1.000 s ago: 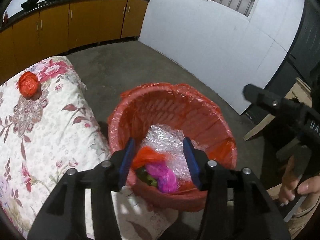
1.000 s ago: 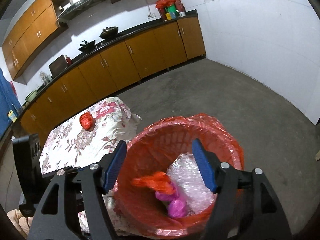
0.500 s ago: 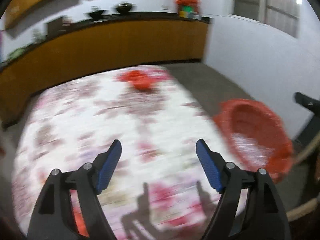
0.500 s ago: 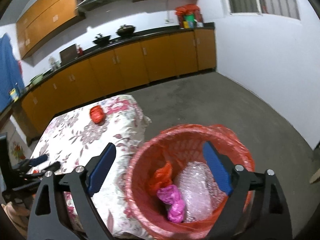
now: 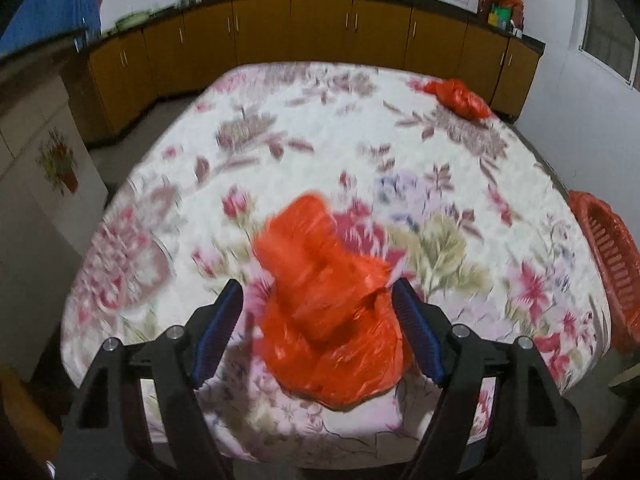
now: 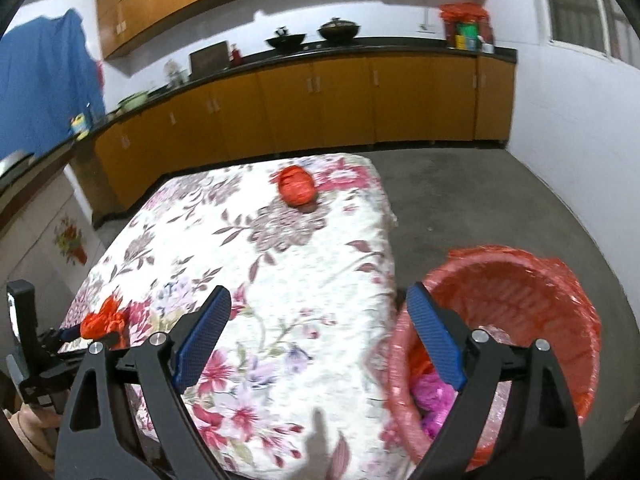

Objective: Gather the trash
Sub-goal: 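Grasp an orange bag with the left gripper on the bed, then grasp another orange bag with the right gripper while the left holds its bag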

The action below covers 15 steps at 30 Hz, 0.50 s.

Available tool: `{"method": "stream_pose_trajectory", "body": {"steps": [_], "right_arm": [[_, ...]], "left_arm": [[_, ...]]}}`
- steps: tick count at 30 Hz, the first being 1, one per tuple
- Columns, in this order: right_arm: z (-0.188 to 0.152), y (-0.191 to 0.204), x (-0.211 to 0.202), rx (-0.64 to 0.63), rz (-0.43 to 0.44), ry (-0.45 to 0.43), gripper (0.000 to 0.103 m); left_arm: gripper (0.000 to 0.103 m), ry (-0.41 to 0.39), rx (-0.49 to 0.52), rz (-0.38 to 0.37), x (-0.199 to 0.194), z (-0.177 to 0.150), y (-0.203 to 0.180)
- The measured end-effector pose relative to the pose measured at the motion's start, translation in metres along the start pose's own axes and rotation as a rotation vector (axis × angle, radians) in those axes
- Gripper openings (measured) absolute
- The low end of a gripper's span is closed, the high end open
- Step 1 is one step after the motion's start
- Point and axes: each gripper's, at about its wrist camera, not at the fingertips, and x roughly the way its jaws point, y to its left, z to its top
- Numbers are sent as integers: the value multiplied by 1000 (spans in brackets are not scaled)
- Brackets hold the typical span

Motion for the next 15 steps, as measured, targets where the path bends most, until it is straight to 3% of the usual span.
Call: {"method": "stream_pose_trajectory", "body": {"steps": [3,5,7,15], "right_arm": [[3,9,7,-15,7,6,89],[7,13,12,-22,9,5,89],[12,16,17,-28,10,2,89],[35,24,53,-39,31,-7,89]], "left_arm": [[64,22,-14,-18,12,-5,-3],[41,14,-1,-14,14,-1,-6],[29,17,-15,-43,16,7,-5],[23,-31,-36,-76,34,60,2]]}}
